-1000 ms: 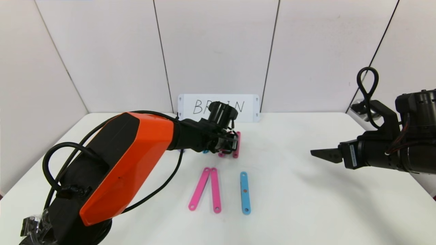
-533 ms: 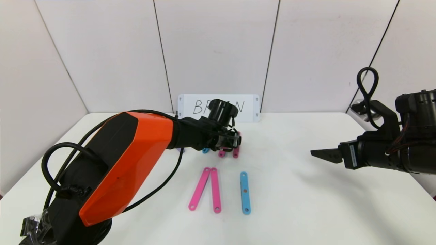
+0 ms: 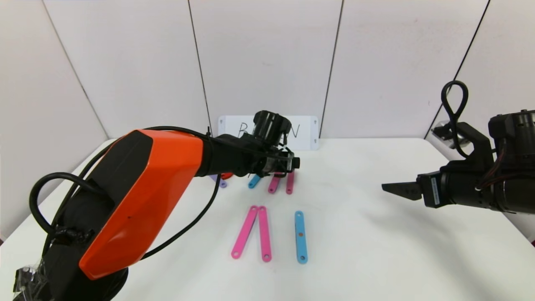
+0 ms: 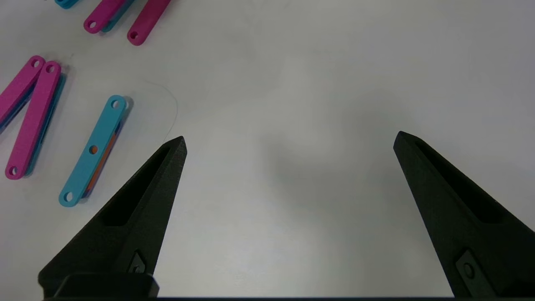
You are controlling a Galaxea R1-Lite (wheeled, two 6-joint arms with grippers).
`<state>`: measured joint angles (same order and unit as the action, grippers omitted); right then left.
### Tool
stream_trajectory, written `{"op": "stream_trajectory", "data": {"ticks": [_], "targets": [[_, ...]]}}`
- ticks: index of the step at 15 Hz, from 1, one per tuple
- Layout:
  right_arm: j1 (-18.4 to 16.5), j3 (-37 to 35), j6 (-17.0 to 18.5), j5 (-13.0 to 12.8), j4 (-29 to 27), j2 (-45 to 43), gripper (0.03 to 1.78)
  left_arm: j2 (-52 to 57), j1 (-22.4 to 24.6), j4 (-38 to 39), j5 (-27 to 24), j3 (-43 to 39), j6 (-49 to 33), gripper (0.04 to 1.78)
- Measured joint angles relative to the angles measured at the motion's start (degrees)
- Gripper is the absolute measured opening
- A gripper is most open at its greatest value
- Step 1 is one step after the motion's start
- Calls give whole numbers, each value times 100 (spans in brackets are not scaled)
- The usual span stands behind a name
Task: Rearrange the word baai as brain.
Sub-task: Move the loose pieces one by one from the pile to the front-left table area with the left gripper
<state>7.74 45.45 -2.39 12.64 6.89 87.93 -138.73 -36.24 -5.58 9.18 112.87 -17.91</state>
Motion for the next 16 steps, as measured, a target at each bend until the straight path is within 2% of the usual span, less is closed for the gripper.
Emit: {"op": "stream_trajectory", "data": {"ticks": [4, 8, 13, 16], "targets": [[-39, -6, 5, 128, 0, -59, 173, 395, 210, -163, 5, -59, 16, 175], [-46, -52, -24, 254, 0, -74, 173, 1018, 636, -1051, -26, -102, 66, 175], [-44, -63, -22, 251, 0, -74, 173, 1704, 1128, -2332, -23, -190, 83, 175], [-28, -63, 9, 235, 0, -59, 173, 2015, 1440, -2917, -21, -513, 226, 175]]}}
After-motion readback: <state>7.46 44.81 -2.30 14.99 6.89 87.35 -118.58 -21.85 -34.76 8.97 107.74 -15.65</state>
